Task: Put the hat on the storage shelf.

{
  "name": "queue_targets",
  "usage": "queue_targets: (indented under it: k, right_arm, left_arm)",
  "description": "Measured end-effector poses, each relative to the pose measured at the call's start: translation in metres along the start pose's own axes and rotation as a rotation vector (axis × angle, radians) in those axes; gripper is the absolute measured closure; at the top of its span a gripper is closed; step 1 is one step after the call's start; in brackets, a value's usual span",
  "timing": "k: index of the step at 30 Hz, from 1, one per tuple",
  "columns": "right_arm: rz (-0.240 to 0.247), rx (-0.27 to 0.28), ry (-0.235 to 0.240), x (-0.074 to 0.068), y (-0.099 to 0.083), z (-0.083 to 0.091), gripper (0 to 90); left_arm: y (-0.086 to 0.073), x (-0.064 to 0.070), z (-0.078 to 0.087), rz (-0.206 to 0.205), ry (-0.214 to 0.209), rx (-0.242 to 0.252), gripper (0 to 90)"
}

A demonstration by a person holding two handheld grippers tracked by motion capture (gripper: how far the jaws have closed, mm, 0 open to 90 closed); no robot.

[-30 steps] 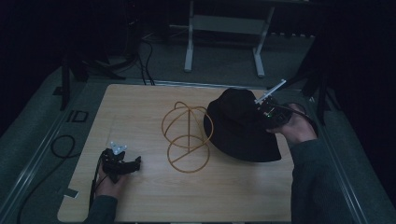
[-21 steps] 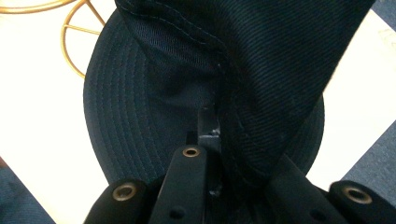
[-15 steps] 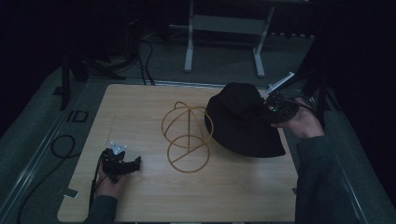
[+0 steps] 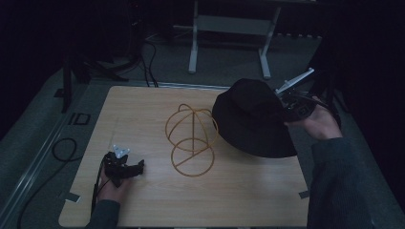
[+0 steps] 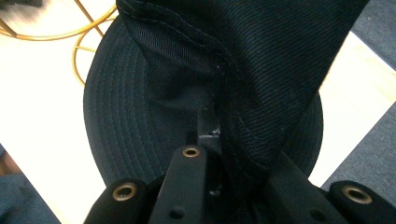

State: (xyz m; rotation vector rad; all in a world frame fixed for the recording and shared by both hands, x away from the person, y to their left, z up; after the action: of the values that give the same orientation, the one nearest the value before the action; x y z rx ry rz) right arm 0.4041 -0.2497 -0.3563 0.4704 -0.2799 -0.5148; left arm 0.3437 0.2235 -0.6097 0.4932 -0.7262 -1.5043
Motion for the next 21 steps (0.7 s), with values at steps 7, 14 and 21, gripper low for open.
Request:
queue_targets:
  k: [7,14,21]
  right_arm:
    - [-0.007,0.022,-0.005,0.003,-0.002,0.013,87.8]
    - [-0.008,0.05,-0.005,0.003,0.001,0.023,87.9]
    - [-0.006,0.066,-0.007,0.003,0.002,0.029,87.8]
  left_arm:
    - [0.0,0.0,0.0,0.0,0.0,0.0,13.3]
    - [0.0,0.0,0.0,-0.001,0.0,-0.001,13.3]
    - [0.0,0.0,0.0,-0.001,0.0,0.0,13.3]
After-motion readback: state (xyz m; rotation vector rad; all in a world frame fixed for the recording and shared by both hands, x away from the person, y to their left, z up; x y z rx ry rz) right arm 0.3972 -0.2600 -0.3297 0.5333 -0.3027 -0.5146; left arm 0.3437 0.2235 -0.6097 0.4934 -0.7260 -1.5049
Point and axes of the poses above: each handheld gripper's, and its own axes: z roughly backward along the jaws, y roughly out of its top, x roughly to its right, the point moved 6 cm from there along -z, roughly forward along the jaws, and after that the axes turned 11 degrees about z, right-handed, at the moved point
